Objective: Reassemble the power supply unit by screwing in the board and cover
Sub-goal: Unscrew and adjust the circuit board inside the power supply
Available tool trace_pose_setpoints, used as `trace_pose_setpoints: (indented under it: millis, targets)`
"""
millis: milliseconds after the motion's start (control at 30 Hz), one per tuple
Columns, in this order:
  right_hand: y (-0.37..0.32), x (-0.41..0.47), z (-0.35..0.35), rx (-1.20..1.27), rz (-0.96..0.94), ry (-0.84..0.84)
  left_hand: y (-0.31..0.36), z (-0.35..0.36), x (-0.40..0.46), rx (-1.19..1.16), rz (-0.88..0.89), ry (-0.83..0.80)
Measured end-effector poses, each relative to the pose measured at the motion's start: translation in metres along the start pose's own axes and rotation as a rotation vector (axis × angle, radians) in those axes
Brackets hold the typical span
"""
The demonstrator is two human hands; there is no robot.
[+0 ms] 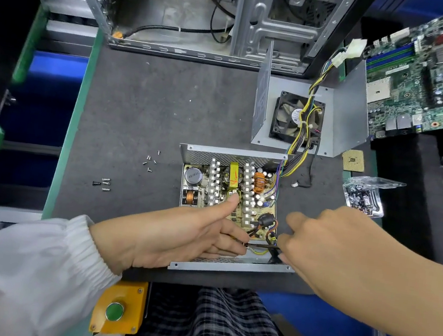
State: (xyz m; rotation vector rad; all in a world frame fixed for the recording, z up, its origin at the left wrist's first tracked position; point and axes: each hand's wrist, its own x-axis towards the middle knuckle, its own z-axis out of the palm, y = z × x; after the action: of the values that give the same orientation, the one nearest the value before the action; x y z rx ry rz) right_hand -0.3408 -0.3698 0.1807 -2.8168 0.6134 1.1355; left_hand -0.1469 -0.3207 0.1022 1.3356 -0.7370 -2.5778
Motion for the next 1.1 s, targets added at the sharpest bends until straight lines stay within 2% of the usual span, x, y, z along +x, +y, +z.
trace_pose_setpoints:
  millis: [167,300,533,733,833,1100]
  targets:
    - [0.001,0.008,-0.016,0.004,-0.003,-0.107,0.0,0.001,-0.003,-0.004,0.008,0.005]
    - [0.006,0.009,-0.021,0.065,0.02,-0.076,0.001,0.002,-0.005,0.019,0.018,0.004]
    - [0.003,0.012,-0.025,-0.123,0.056,0.055,0.003,0.004,-0.007,0.087,0.022,0.004]
    - [0.004,0.01,-0.018,0.111,0.039,0.075,0.005,0.008,-0.013,0.242,0.012,0.019]
    - [0.005,0.007,-0.018,0.15,0.057,0.11,0.006,0.01,-0.013,0.279,0.009,0.02]
    - [0.001,0.003,-0.016,-0.042,0.145,0.111,0.006,0.009,-0.013,0.307,0.01,0.002]
